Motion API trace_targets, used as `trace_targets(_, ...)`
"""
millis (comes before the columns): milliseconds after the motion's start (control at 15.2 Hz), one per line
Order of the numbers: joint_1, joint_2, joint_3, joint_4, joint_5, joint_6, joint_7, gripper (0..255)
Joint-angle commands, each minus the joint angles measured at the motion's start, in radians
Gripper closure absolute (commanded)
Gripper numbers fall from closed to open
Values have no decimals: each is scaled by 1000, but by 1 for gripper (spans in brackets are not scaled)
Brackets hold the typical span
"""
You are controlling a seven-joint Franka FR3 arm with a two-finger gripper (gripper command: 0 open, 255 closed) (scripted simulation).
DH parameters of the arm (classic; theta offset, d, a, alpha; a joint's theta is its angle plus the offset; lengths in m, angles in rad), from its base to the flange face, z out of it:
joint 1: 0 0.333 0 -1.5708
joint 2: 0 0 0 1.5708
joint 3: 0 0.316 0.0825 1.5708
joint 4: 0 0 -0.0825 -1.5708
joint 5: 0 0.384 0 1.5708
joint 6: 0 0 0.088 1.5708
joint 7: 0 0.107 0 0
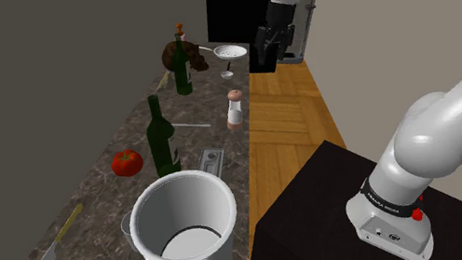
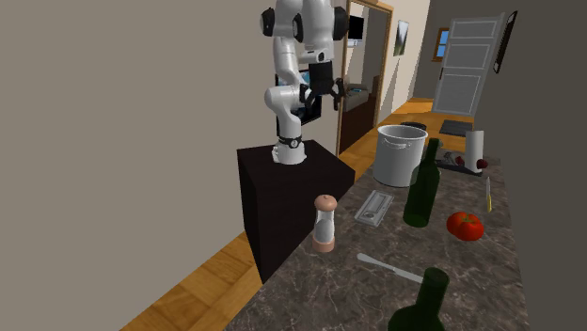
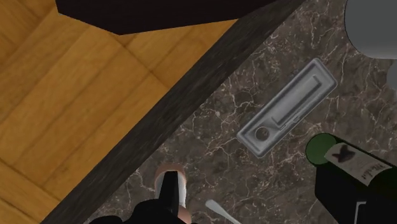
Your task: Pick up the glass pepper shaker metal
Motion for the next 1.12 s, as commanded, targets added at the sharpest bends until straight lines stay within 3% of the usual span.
trace_targets(0,-2,67,-9,10,6,54,-9,0)
trace_targets(528,-9,354,-42,120,51,214,-54,0)
trace_targets(1056,-35,657,-54,311,120,305,-101,0)
